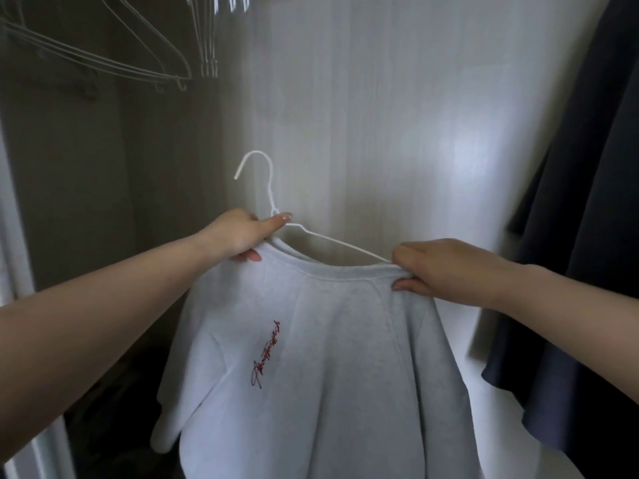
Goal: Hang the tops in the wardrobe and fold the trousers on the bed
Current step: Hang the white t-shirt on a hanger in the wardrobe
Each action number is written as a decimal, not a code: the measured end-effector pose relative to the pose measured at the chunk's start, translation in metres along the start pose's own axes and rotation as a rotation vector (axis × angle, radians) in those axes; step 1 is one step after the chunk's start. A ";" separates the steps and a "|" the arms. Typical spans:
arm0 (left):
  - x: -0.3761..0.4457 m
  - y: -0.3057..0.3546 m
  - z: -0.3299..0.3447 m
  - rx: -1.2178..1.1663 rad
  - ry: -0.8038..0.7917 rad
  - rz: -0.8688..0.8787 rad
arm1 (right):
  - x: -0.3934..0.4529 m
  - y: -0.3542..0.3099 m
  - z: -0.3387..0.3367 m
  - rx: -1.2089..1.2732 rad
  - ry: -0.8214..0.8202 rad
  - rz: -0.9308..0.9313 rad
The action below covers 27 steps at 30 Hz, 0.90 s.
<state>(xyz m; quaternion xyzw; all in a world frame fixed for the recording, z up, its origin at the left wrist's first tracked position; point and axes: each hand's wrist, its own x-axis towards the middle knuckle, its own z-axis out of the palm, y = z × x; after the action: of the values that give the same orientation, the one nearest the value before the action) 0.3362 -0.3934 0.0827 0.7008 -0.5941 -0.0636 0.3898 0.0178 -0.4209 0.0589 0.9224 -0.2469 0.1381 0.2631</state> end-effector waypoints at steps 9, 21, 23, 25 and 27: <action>-0.017 0.058 0.018 0.232 -0.037 0.257 | 0.023 -0.016 -0.014 0.172 0.116 0.156; -0.005 0.035 -0.009 0.303 0.163 0.419 | -0.019 0.030 -0.017 0.320 0.355 0.405; -0.003 0.032 -0.010 0.273 0.142 0.413 | -0.022 0.030 -0.017 0.336 0.380 0.428; -0.005 0.033 -0.008 0.266 0.109 0.430 | -0.024 0.029 -0.016 0.397 0.443 0.469; -0.007 0.035 -0.008 0.311 0.087 0.489 | -0.026 0.029 -0.017 0.416 0.473 0.504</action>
<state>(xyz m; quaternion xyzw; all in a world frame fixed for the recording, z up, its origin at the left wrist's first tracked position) 0.3112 -0.3836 0.1074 0.5902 -0.7308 0.1543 0.3063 -0.0213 -0.4230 0.0751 0.8093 -0.3646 0.4539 0.0783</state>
